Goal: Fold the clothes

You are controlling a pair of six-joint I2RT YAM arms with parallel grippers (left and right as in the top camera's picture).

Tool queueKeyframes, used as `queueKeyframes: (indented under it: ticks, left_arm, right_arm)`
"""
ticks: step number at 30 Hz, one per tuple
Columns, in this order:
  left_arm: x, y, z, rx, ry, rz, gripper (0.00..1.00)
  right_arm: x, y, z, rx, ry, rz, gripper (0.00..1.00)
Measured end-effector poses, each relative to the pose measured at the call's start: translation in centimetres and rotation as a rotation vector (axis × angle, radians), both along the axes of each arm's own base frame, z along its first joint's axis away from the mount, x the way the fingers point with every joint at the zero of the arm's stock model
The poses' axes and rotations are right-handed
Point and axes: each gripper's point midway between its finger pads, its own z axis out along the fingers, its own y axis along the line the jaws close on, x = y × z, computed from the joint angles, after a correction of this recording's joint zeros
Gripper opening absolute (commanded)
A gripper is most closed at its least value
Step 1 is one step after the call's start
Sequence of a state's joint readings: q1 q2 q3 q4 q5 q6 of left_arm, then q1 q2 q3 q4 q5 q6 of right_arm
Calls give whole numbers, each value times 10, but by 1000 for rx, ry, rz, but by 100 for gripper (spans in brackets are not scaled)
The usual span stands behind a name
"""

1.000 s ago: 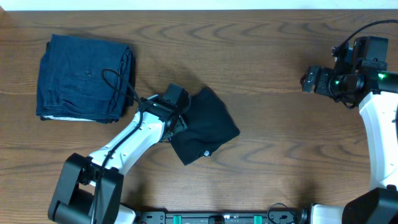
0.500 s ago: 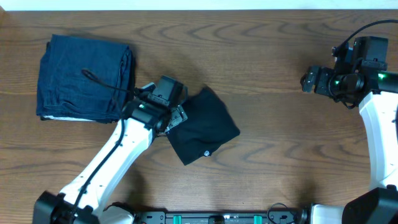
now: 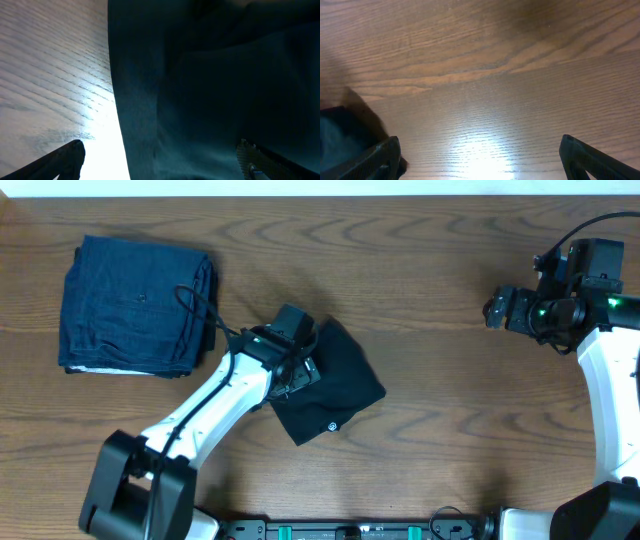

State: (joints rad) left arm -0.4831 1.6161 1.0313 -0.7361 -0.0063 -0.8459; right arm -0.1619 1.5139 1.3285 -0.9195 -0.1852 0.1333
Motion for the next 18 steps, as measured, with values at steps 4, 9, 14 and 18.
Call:
queueKeyframes:
  ticks: [4, 9, 14, 18]
  left_arm:
    - [-3, 1, -13, 20, 39, 1, 98]
    - [-6, 1, -30, 36, 88, 3, 98]
    - [-6, -3, -36, 18, 110, 4, 98]
    - [-4, -6, -37, 4, 109, 5, 98]
  right_arm:
    - [0, 0, 0, 0, 0, 0, 99]
    - [0, 0, 0, 0, 0, 0, 99]
    - [0, 0, 0, 0, 0, 0, 99]
    - [0, 0, 0, 0, 0, 0, 99]
